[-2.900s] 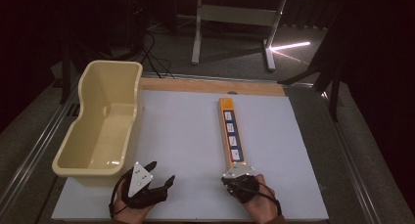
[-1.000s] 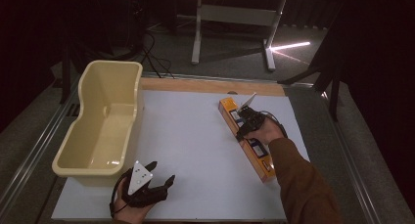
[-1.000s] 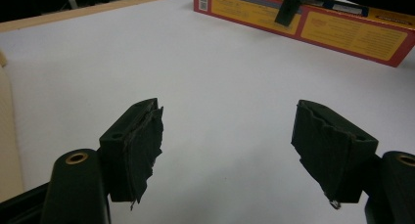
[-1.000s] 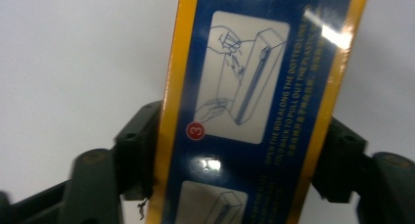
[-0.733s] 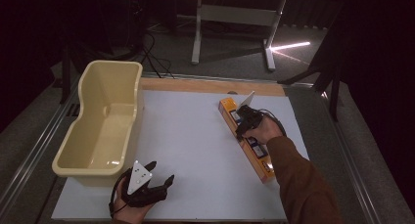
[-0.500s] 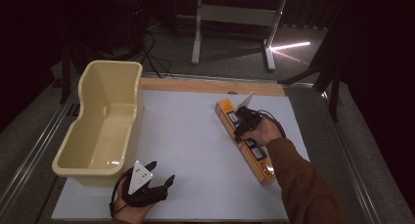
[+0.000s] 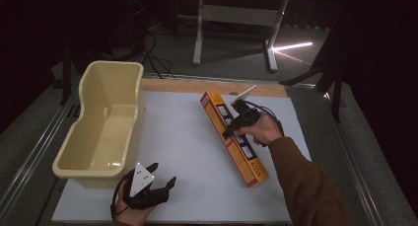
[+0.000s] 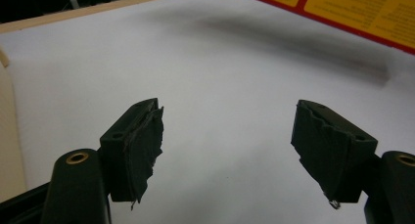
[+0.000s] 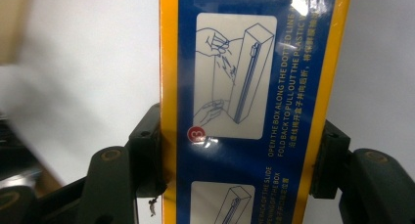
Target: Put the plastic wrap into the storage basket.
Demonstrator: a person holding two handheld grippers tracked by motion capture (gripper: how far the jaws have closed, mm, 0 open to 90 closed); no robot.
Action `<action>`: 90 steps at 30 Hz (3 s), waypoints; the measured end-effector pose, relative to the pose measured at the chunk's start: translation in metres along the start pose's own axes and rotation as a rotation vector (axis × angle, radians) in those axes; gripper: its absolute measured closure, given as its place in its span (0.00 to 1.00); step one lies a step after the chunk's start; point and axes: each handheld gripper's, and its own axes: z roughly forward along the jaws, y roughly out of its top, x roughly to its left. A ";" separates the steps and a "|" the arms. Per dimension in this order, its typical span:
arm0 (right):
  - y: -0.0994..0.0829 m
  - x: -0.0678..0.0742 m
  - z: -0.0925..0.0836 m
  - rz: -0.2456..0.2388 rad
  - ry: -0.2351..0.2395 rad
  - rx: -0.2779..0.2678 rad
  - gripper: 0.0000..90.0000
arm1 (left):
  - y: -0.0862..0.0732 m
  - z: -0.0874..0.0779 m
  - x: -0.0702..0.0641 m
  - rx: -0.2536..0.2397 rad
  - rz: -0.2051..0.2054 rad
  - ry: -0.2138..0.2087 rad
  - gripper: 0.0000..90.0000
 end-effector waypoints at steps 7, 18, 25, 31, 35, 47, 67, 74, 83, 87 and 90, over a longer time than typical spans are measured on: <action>0.007 0.017 -0.009 -0.011 0.127 -0.049 0.43 | 0.000 0.000 -0.001 -0.002 0.004 -0.001 0.30; 0.027 0.052 -0.026 -0.024 0.210 -0.134 0.43 | 0.000 0.001 -0.002 -0.004 0.006 -0.002 0.30; 0.034 0.077 -0.033 -0.054 0.232 -0.167 0.43 | -0.001 0.002 -0.003 -0.005 0.009 -0.002 0.30; 0.048 0.103 -0.045 -0.072 0.250 -0.219 0.43 | -0.001 0.003 -0.004 -0.012 0.010 -0.003 0.30; 0.054 0.112 -0.050 -0.064 0.284 -0.239 0.43 | 0.000 0.002 -0.004 -0.014 0.011 -0.005 0.30; 0.060 0.125 -0.059 -0.003 0.389 -0.299 0.43 | 0.000 0.002 -0.004 -0.022 0.008 0.000 0.30; 0.084 0.152 -0.050 0.081 0.451 -0.355 0.43 | -0.001 0.004 -0.007 -0.017 0.011 -0.020 0.29; 0.092 0.163 -0.045 0.117 0.456 -0.386 0.43 | -0.001 0.003 -0.005 -0.025 0.004 -0.018 0.29; 0.101 0.179 -0.035 0.134 0.487 -0.402 0.43 | 0.000 0.002 -0.007 -0.035 0.011 -0.025 0.29; 0.106 0.186 -0.029 0.146 0.515 -0.404 0.43 | 0.000 0.002 -0.007 -0.035 0.010 -0.024 0.29; 0.109 0.190 -0.022 0.177 0.537 -0.414 0.43 | -0.001 0.001 -0.007 -0.033 0.010 -0.023 0.29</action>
